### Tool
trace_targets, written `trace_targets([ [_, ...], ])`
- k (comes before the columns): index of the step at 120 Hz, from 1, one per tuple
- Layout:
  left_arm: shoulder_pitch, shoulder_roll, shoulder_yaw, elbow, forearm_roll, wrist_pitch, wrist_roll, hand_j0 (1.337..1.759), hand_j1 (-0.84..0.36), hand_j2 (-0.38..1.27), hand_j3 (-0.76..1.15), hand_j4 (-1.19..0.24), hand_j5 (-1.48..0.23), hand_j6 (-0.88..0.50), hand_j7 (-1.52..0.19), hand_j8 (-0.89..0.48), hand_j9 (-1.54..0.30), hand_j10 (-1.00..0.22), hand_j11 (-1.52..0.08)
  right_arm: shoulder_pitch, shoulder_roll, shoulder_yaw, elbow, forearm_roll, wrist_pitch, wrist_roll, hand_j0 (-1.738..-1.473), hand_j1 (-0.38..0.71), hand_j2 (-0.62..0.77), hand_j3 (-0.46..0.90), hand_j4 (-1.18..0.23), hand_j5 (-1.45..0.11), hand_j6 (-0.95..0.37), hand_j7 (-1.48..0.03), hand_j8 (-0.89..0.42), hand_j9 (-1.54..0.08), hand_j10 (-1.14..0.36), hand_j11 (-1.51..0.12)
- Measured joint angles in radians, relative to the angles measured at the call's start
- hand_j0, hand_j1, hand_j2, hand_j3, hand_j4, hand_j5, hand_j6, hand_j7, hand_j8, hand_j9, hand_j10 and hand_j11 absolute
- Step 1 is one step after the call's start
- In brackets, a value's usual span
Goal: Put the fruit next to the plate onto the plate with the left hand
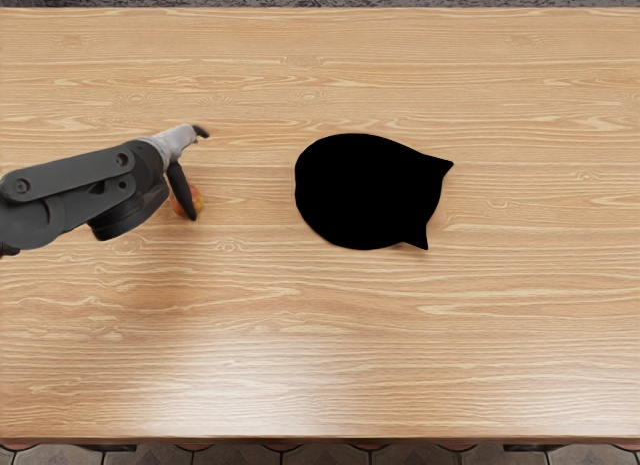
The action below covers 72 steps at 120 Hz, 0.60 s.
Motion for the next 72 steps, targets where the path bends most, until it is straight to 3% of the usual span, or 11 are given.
trace_targets([
  [24, 0.007, -0.035, 0.032, 0.053, 0.000, -0.003, 0.000, 1.658, 0.09, 0.05, 0.00, -0.22, -0.28, -0.22, -0.28, -0.22, -0.28, -0.22, -0.28, 0.000, 0.000, 0.000, 0.000, 0.000, 0.000, 0.000, -1.658, -0.33, 0.00, 0.00, -0.02, -0.02, -0.02, -0.02, -0.02, -0.02, -0.02, -0.02],
  [52, 0.013, -0.051, 0.067, 0.058, -0.003, -0.003, 0.000, 1.658, 0.02, 0.06, 0.00, -0.28, -0.36, -0.28, -0.36, -0.28, -0.36, -0.28, -0.36, 0.000, 0.000, 0.000, 0.000, 0.000, 0.000, 0.000, -1.658, -0.33, 0.00, 0.00, -0.02, -0.02, -0.02, -0.02, -0.02, -0.02, -0.02, -0.02],
  [72, 0.012, -0.051, 0.068, 0.051, -0.018, 0.000, 0.000, 1.658, -0.11, 0.08, 0.00, -0.38, -0.50, -0.38, -0.50, -0.38, -0.50, -0.38, -0.50, 0.000, 0.000, 0.000, 0.000, 0.000, 0.000, 0.000, -1.658, -0.33, 0.00, 0.00, -0.02, -0.02, -0.02, -0.02, -0.02, -0.02, -0.02, -0.02],
])
